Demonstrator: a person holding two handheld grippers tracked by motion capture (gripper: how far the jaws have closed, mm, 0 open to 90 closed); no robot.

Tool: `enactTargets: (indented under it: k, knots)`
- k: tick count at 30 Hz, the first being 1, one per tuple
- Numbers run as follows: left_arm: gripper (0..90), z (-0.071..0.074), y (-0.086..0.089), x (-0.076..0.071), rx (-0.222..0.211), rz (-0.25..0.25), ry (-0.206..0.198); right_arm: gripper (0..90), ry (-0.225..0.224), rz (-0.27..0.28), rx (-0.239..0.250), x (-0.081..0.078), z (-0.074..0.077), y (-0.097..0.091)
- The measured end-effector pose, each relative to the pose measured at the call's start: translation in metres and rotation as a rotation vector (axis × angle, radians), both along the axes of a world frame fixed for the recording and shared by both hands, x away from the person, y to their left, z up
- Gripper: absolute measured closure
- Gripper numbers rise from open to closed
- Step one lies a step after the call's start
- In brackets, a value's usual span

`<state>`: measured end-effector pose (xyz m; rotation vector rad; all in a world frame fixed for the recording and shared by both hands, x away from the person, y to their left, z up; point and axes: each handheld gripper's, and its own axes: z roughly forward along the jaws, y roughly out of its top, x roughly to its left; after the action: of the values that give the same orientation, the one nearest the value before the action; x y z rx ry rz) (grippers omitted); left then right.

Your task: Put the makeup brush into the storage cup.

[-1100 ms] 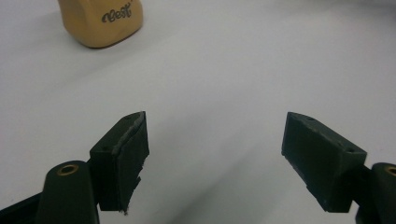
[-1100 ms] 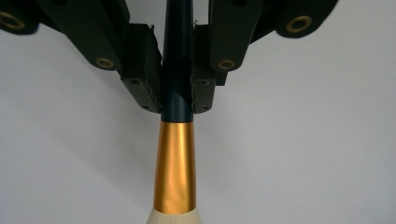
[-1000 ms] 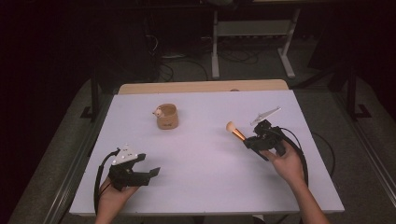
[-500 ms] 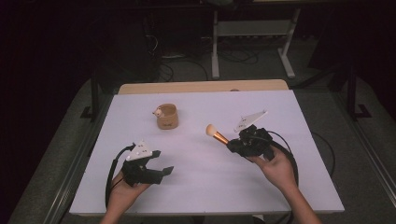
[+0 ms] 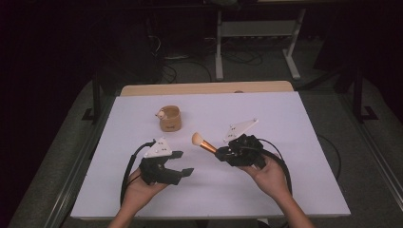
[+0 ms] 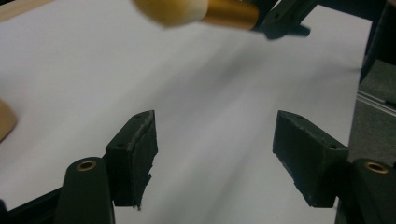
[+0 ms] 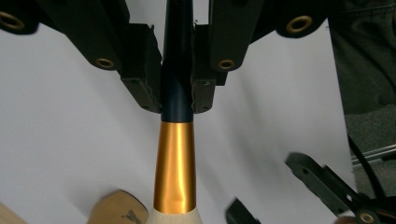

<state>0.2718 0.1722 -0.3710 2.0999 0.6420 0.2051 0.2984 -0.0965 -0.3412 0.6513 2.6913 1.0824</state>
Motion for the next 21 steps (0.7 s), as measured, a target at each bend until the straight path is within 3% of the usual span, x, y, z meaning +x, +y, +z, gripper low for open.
enactTargets:
  k: [7,10,21]
  knots:
    - [36.1,-0.001,-0.011,0.005,-0.04,-0.038,0.046,73.4,-0.008,0.056,0.023,-0.004,-0.006,0.016]
    - [37.4,-0.003,-0.014,0.007,-0.04,-0.041,0.06,73.4,-0.007,0.091,0.073,-0.005,-0.01,0.02]
    - [47.3,-0.004,-0.012,0.012,-0.109,-0.057,0.112,73.4,-0.005,0.124,0.1,-0.008,-0.024,0.025]
